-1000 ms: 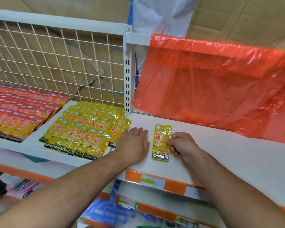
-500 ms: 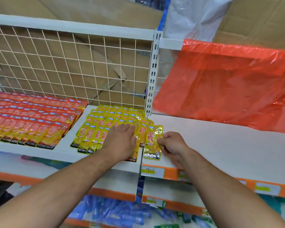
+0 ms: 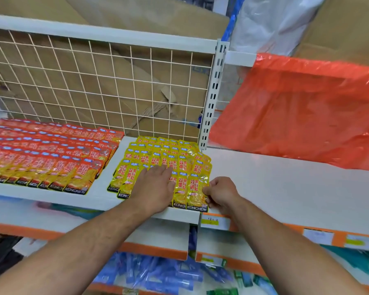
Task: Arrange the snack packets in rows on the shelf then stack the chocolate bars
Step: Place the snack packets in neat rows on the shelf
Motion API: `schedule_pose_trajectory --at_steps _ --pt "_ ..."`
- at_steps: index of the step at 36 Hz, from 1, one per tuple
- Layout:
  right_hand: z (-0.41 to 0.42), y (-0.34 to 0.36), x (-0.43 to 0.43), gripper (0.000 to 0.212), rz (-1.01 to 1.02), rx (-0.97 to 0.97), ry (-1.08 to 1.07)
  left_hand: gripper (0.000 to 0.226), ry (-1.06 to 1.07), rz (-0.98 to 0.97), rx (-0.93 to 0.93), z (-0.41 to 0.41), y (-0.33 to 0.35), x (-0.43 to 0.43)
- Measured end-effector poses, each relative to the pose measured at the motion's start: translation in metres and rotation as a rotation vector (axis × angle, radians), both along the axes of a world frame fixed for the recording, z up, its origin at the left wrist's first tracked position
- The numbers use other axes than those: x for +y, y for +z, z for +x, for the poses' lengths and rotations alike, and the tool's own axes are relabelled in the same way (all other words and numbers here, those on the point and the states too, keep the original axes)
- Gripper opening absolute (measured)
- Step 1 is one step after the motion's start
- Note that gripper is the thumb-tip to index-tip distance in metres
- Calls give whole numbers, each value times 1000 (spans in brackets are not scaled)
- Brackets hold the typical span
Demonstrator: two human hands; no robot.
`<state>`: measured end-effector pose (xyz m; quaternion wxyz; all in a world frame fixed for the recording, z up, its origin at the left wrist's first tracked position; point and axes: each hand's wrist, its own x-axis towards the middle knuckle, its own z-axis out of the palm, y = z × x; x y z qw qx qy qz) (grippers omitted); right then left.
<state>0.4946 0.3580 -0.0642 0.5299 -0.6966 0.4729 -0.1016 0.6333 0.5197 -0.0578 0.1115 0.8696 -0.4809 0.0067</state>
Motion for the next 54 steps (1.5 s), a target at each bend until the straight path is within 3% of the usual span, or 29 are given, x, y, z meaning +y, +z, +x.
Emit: schedule_pose_trajectory --at_steps 9,14,17,20,22,30,37,44,51,54 --pt "4 2 2 15 -399 266 140 54 5 13 18 -5 1 -1" --pt "3 3 -5 16 -328 229 89 53 -1 12 16 -10 4 -4" --pt "4 -1 -15 7 -278 106 30 53 -7 -15 18 -10 5 -8" --pt "9 2 -28 28 -95 -52 -71 53 -12 -18 12 -7 5 -11" --pt "15 7 -37 29 -38 -74 -58 53 -12 -15 9 -6 6 -13" --pt "44 8 -69 45 -163 38 48 52 30 -28 39 1 6 -16" --pt "62 -3 -81 19 -192 11 -38 57 60 -10 45 10 5 -19" --pt "83 -11 -86 19 -210 -66 -9 57 88 5 49 12 7 -23" --pt "89 -13 -96 8 -259 -20 3 56 91 -3 33 15 7 -29" --pt "88 -12 -109 17 -298 33 -18 58 93 2 31 15 8 -31"
